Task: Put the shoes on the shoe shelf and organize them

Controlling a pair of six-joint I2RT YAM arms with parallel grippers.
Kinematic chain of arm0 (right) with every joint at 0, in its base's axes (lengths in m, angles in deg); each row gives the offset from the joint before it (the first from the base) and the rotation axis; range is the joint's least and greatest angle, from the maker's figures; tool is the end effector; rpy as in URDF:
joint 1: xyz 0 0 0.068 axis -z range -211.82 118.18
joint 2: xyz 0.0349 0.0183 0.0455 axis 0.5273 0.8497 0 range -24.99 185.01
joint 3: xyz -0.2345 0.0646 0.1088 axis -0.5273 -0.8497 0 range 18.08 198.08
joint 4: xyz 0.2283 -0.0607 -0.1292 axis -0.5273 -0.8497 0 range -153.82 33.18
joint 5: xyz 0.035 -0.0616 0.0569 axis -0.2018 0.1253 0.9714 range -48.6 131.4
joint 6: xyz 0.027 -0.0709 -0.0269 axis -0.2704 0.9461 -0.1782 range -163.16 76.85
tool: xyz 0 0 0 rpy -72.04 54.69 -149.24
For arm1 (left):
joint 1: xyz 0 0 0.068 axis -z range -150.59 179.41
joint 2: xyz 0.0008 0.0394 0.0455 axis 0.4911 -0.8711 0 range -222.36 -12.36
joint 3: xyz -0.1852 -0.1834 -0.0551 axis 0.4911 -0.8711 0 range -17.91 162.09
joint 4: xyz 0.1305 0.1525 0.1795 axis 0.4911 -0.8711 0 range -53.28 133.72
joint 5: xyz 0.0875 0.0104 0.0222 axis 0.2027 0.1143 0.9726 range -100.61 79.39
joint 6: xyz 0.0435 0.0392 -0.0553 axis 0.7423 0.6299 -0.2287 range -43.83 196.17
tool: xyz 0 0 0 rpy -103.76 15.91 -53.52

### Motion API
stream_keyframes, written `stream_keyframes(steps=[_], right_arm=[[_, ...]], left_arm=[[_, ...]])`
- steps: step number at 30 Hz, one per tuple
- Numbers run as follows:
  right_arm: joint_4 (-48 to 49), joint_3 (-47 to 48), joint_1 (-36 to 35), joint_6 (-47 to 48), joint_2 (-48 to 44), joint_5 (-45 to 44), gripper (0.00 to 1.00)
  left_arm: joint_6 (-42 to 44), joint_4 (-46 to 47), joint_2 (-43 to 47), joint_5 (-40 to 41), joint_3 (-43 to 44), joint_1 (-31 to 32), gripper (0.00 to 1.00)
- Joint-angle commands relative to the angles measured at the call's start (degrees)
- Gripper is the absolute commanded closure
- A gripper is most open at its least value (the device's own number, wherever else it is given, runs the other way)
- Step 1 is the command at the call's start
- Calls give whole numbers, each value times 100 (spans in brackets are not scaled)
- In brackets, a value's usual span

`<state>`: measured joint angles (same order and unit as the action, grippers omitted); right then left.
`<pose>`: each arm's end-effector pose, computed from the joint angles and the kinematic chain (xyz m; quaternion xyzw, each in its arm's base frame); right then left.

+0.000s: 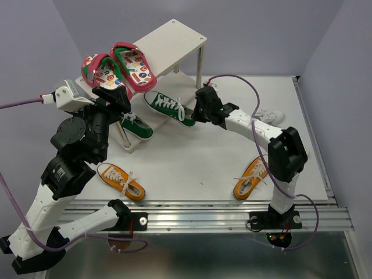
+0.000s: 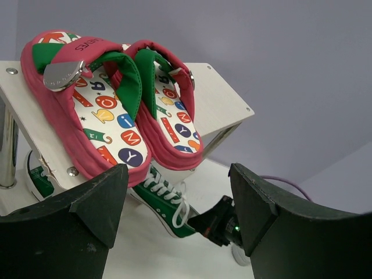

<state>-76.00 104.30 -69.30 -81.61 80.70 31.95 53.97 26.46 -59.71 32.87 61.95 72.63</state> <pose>0.3718 0.2708 0.2444 0.0433 0.8979 0.2070 0.3860 0.1400 -0.0659 0.5223 -0.1866 0.6081 -0.2096 0.7426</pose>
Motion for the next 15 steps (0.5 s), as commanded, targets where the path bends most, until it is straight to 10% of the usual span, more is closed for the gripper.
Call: stream_keyframes(steps=[1, 15], right_arm=[[1100, 1114, 30, -828, 416, 391, 99], [1399, 2075, -129, -1682, 1384, 866, 99]], left_arm=[[-13, 91, 86, -103, 171, -24, 18], [40, 64, -46, -262, 232, -24, 18]])
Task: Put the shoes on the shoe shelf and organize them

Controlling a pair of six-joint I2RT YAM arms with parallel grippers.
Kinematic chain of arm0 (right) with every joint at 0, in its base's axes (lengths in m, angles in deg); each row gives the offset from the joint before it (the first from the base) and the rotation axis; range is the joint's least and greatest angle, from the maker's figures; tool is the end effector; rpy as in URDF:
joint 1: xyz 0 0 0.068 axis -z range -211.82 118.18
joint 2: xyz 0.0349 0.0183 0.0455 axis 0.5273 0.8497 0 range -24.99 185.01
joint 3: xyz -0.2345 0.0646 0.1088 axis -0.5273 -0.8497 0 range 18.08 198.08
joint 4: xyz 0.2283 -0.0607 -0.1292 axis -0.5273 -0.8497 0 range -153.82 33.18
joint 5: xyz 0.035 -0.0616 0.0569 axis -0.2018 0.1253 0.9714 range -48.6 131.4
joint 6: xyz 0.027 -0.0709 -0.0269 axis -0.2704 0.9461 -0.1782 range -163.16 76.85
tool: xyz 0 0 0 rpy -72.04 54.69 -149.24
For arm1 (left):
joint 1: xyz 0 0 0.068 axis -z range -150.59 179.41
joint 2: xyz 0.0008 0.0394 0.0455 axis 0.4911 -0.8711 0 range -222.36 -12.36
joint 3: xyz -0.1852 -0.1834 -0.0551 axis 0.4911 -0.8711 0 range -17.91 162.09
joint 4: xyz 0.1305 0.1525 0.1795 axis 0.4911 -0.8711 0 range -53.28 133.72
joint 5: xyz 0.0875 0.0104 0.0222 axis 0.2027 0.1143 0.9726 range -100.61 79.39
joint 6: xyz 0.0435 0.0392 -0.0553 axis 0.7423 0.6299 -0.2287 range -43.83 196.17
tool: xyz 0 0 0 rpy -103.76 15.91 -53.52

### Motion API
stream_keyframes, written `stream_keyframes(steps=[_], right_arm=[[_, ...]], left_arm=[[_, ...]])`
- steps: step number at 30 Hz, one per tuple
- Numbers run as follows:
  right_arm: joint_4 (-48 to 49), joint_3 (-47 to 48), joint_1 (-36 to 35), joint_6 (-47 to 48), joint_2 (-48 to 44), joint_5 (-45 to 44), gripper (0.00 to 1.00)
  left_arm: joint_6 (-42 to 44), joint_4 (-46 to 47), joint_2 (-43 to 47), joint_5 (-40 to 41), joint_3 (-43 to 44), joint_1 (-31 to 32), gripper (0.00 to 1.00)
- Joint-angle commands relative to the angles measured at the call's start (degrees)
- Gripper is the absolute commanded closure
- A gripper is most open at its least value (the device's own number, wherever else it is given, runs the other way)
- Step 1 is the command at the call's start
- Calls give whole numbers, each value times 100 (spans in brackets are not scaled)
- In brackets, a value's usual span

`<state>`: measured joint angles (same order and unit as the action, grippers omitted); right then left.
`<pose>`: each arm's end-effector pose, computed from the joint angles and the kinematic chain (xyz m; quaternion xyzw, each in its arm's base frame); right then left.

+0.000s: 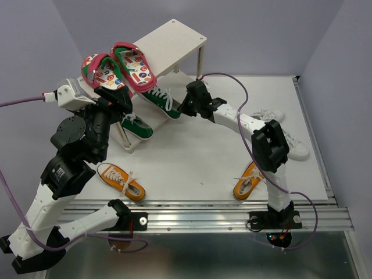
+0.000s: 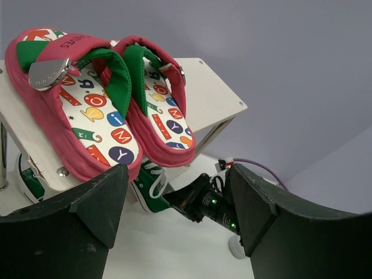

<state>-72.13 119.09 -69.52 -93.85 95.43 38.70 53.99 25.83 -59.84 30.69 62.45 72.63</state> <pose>0.4190 0.3199 0.2261 0.1111 0.8788 0.3082 0.3470 0.1395 -0.0681 0.5238 -0.1711 0.6112 -0.2203 0.7407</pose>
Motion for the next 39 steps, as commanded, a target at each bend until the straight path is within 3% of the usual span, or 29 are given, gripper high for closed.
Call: stream_keyframes(steps=[1, 14, 39], right_arm=[[1004, 604, -176, -493, -80, 182, 99], [1118, 94, -458, -1012, -177, 68, 99], [1048, 24, -564, -1707, 201, -363, 99]], left_arm=[[38, 119, -33, -34, 173, -24, 18], [20, 101, 64, 54, 129, -24, 18], [29, 14, 152, 133, 173, -24, 18]])
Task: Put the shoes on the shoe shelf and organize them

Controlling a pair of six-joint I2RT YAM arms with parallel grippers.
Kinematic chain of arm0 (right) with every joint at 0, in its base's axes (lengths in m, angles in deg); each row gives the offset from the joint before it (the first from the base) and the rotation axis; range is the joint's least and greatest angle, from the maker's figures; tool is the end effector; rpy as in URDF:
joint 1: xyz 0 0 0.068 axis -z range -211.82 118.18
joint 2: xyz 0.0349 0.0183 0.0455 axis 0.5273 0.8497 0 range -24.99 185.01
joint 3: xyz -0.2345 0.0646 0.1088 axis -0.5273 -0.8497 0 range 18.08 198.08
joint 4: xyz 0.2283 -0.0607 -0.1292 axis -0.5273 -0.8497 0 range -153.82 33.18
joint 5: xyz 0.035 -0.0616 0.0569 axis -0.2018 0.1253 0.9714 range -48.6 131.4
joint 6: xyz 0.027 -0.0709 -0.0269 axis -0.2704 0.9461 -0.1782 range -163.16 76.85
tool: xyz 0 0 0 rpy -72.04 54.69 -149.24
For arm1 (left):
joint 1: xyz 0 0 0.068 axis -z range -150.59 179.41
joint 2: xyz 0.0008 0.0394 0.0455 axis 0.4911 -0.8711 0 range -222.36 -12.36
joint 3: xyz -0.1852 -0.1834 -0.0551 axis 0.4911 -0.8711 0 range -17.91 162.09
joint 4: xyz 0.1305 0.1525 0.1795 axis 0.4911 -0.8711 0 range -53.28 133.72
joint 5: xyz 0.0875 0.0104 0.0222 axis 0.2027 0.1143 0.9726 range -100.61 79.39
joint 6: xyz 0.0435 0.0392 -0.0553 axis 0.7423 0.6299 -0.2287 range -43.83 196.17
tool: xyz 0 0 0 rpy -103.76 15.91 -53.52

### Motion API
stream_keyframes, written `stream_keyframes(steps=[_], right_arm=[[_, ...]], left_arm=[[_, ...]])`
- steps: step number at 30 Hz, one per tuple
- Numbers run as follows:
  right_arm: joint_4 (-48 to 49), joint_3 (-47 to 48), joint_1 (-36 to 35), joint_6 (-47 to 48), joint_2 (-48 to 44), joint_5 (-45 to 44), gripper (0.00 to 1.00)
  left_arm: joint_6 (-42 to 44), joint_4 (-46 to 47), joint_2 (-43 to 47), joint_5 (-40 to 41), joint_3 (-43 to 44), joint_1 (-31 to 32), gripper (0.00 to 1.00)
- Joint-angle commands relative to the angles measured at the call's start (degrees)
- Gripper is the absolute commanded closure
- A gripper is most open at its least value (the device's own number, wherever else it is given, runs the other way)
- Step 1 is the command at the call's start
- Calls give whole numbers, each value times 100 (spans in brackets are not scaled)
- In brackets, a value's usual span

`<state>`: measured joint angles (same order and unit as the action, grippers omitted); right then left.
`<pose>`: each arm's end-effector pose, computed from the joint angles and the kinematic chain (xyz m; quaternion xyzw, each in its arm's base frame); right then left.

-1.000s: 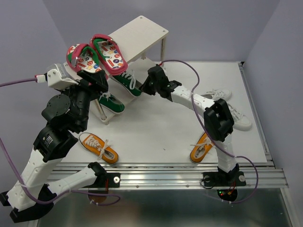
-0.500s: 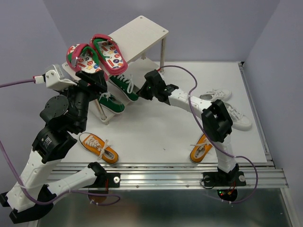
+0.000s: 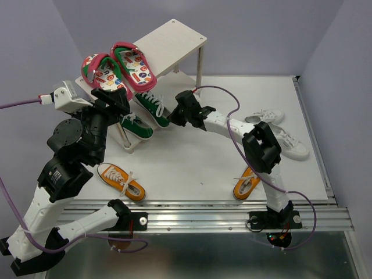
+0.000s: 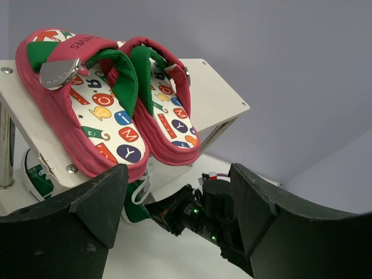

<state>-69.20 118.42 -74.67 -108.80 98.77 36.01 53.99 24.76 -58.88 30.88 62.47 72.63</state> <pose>0.3970 0.3595 0.1980 0.1967 0.8675 0.3447 0.2998 0.1349 -0.0635 0.5236 -0.1721 0.6117 -0.2188 0.7405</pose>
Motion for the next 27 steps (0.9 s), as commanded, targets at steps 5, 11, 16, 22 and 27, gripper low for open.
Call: stream_keyframes(steps=[5, 11, 16, 22, 27], right_arm=[[974, -118, -48, -54, -256, 2, 61], [1440, -330, -48, 157, -529, 240, 38], [1537, -575, -48, 586, -975, 223, 14], [1458, -1759, 268, 1404, -2039, -243, 1], [512, -2579, 576, 2782, -3285, -1602, 0]], left_arm=[[29, 129, 47, 113, 136, -24, 18], [11, 156, 73, 148, 92, -24, 18], [2, 165, 126, 166, 57, -24, 18], [81, 59, 126, 297, 136, -24, 18], [160, 50, 170, 351, 180, -24, 18]])
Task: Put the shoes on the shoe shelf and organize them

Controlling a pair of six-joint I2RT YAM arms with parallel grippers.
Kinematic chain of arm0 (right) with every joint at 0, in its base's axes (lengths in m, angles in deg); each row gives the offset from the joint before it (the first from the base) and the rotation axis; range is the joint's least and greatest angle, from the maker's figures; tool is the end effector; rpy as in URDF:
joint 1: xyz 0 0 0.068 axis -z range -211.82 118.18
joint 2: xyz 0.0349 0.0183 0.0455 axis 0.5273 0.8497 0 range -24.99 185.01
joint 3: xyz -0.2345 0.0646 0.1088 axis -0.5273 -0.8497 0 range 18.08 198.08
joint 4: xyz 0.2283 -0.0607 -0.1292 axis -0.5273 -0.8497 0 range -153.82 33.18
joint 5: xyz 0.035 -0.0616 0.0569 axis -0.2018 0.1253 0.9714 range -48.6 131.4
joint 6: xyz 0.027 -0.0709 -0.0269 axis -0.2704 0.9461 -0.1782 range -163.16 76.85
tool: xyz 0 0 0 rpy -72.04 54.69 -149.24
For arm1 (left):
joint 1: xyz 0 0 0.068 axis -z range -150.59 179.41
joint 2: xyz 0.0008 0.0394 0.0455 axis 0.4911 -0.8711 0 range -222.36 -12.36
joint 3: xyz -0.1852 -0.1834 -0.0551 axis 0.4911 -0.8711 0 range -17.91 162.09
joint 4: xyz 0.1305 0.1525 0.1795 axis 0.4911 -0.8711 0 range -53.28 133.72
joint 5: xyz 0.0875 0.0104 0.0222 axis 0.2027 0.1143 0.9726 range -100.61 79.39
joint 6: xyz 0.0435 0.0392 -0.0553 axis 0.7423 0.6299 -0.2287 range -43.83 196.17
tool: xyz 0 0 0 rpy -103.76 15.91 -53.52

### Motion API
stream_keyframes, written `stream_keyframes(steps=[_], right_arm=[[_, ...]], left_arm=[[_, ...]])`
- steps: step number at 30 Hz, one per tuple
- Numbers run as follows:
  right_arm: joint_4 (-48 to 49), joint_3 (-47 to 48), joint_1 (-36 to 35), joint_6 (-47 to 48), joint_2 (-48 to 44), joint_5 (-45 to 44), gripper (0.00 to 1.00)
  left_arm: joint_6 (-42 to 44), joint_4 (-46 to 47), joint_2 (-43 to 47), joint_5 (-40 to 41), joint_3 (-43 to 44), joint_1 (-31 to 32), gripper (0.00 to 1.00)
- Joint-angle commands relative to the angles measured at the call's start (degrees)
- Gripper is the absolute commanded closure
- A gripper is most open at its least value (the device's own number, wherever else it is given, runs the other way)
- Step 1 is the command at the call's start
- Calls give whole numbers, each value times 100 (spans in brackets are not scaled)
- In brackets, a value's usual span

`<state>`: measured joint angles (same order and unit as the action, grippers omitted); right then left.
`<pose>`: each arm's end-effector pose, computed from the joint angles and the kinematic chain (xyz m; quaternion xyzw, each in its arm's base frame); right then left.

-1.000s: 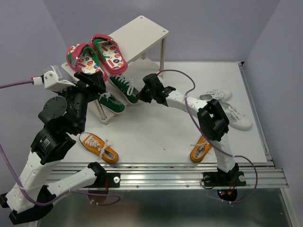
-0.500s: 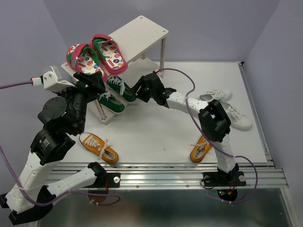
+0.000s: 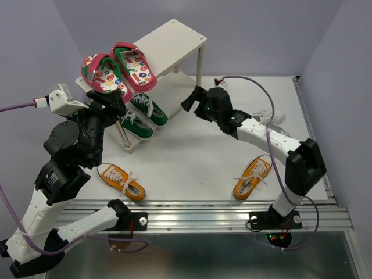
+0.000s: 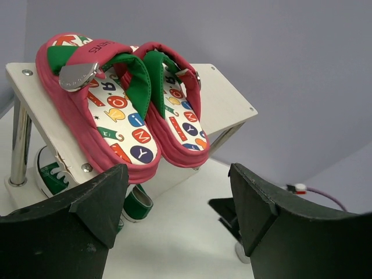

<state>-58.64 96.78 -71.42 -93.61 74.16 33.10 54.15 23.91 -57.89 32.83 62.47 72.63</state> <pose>0.3542 0.2801 0.2812 0.1185 0.8207 0.3506 0.4353 0.1301 -0.0567 0.5235 -0.1847 0.6097 -0.2077 0.7423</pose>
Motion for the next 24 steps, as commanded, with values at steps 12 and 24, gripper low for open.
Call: stream_keyframes(steps=[12, 24], right_arm=[[-776, -2298, 2807, 1732, -2165, -1210, 2], [-231, -1674, 3080, 2004, -1004, -665, 24]], left_arm=[[409, 294, -368, -28, 285, -24, 18], [356, 267, -491, -99, 347, -24, 18]])
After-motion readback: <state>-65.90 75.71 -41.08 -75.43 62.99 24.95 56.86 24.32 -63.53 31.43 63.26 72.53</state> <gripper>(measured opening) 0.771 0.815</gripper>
